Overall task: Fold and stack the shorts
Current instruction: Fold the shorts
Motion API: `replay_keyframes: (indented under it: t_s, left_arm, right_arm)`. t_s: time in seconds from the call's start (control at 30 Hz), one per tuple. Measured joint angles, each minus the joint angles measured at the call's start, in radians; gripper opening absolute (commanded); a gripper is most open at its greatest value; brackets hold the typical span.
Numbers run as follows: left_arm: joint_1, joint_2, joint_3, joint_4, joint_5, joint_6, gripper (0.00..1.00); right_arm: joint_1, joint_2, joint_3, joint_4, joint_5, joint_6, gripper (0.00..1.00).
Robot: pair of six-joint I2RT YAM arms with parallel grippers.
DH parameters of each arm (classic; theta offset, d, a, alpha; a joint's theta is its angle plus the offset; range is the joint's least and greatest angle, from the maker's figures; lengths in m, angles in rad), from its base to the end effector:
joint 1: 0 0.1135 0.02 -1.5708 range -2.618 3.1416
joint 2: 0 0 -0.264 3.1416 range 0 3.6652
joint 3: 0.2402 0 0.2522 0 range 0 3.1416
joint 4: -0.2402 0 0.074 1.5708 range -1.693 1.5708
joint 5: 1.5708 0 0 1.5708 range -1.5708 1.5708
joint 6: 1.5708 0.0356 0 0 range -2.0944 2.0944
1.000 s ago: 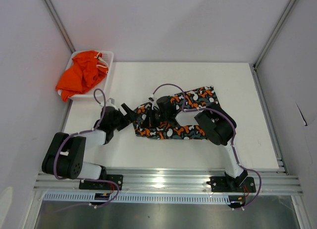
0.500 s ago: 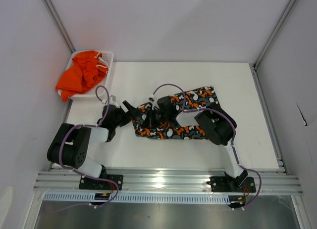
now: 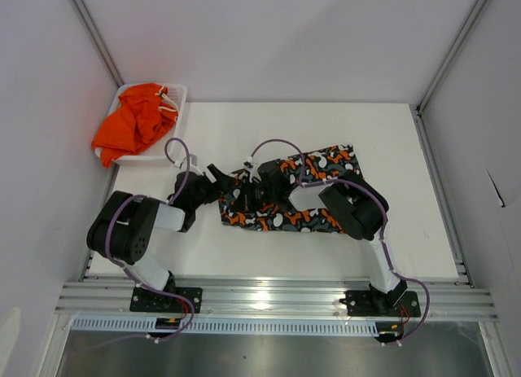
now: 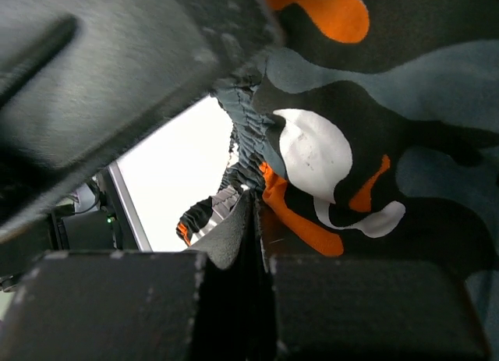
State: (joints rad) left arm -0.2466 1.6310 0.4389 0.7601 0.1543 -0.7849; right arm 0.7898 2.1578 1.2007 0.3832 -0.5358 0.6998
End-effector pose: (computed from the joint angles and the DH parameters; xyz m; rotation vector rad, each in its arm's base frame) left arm 0.2715 -0.0740 0.1259 -0.4560 2.0421 -0.8003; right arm 0.2998 0.3283 0.1108 -0.4645 2.3732 1.3650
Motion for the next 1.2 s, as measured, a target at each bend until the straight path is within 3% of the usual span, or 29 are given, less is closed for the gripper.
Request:
replay_keyframes:
  t_s: [0.07,0.2,0.33,0.53,0.57,0.67,0.87,1.2]
  left_arm:
    - [-0.008,0.005,0.0,0.002,-0.003,0.0,0.81]
    - [-0.017,0.021,-0.002,0.005,-0.007,0.001,0.56]
    - [-0.017,0.024,-0.003,-0.014,-0.022,0.008,0.41]
    - [-0.02,0.023,-0.001,-0.059,-0.02,0.009,0.11]
    - [-0.022,0.02,0.003,-0.078,-0.02,0.01,0.0]
    - [-0.025,-0.005,0.034,-0.172,-0.024,0.016,0.0]
    - [-0.026,-0.064,0.157,-0.44,-0.056,0.018,0.0]
    - [-0.026,-0.094,0.259,-0.724,-0.068,0.005,0.0]
  right_arm:
    - [0.005,0.0,0.0,0.005,0.008,0.004,0.0]
    - [0.013,0.0,0.0,0.012,0.024,0.011,0.0]
    - [0.014,0.0,-0.012,0.035,0.028,0.02,0.01]
    - [0.021,-0.048,-0.082,0.085,0.032,0.021,0.32]
    - [0.024,-0.07,-0.101,0.088,0.039,0.012,0.39]
    - [0.03,-0.145,-0.163,0.085,0.065,-0.024,0.52]
    - [0.064,-0.28,-0.211,0.002,0.16,-0.135,0.66]
    - [0.322,-0.343,-0.126,-0.233,0.554,-0.365,0.78]
